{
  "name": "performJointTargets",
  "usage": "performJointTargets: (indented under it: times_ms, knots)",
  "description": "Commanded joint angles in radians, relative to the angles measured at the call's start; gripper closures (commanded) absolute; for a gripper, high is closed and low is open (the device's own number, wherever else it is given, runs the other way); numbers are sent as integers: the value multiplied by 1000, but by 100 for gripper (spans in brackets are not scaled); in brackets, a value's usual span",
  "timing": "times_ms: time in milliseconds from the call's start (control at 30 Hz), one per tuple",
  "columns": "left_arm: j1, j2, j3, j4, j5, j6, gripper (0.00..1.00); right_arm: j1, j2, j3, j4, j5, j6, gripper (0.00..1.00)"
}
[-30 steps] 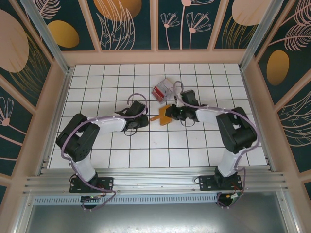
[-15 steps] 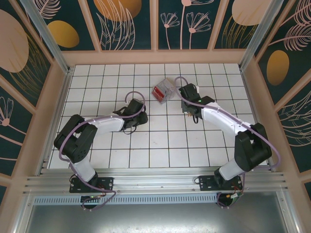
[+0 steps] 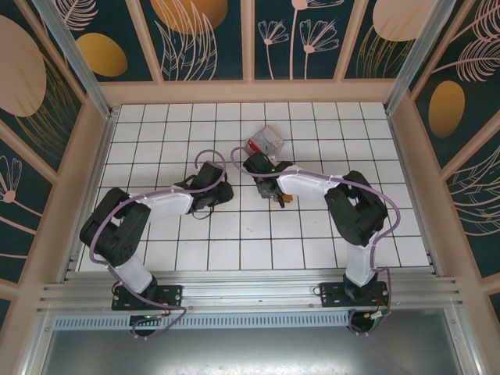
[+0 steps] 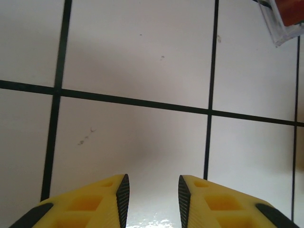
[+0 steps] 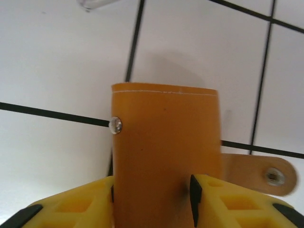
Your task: Put the credit cards into the card holder
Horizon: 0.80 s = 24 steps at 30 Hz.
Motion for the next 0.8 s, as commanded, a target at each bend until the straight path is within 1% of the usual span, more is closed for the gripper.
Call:
performJointTargets:
  times_ms: [0, 133, 300, 367, 400, 567, 667, 767]
  knots:
    - [8, 19, 19, 27, 52, -7, 65, -9, -67, 20, 39, -115, -3, 55]
    - [8, 61, 51, 41, 89, -4, 65, -42, -173, -15, 87, -203, 7, 53]
    - [7, 104, 110, 58, 162, 12, 66, -171, -272, -75, 109, -344, 3, 56]
    - [6, 125, 124, 62, 187, 20, 66, -210, -284, -90, 91, -378, -14, 58]
    - [3, 136, 163, 62, 198, 25, 67, -256, -285, -98, 79, -403, -25, 60]
    - [-18, 186, 270, 30, 217, 52, 67, -351, -289, -141, 45, -467, -61, 66]
    - [-29, 227, 336, 3, 226, 63, 67, -378, -273, -155, 48, -524, -67, 69]
    - [-42, 267, 398, -16, 243, 72, 71, -380, -256, -160, 62, -564, -65, 71]
